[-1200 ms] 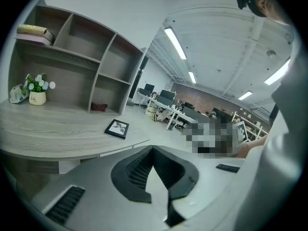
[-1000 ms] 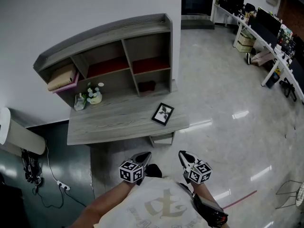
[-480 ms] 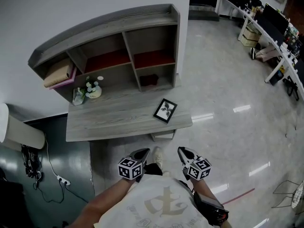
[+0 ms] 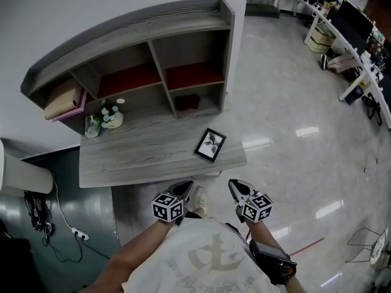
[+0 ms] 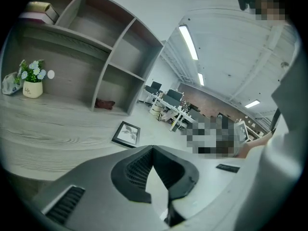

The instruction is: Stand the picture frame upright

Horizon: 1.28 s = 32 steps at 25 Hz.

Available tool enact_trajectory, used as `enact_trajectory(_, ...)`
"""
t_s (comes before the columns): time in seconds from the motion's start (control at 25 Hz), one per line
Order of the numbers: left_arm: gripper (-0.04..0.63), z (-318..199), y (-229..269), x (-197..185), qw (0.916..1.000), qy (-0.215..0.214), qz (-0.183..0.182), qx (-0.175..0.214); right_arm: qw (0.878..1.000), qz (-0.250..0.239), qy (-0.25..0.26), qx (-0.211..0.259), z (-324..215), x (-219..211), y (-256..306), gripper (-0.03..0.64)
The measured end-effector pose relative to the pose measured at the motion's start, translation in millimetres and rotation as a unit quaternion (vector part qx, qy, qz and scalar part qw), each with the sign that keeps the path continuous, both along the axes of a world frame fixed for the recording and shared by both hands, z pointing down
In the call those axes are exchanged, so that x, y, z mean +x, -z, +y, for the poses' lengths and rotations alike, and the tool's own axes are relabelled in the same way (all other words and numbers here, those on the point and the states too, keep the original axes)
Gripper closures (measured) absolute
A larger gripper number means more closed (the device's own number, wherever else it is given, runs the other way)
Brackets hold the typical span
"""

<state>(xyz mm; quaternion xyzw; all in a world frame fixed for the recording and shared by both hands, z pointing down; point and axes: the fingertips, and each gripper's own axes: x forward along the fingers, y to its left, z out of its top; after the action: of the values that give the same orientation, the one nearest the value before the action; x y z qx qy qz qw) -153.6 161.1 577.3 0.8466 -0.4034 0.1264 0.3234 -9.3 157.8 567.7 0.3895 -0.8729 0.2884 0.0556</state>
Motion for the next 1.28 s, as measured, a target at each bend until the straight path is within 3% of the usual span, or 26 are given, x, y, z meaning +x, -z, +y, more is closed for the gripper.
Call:
enact_trajectory(0.64,0.594,-116.0,-26.2,-0.7,0.9994,-0.023,-0.01,-0.026,0.998,0.024,-0.031,-0.057,-111.4,-3.9,-29.2,0.612)
enact_trajectory(0.88,0.594,-148.5,-36.7,-0.9,0.9983,-0.045,-0.02,-0.033,0.994,0.003,-0.064,-0.087,-142.2,-3.9,-40.6,0.612)
enact_trajectory(1.28,0.593,-186.0,-51.2,-2.0,0.996,-0.076,-0.026,-0.04,0.987,0.028,-0.094,-0.126,-169.8,-8.8,-68.9,0.611)
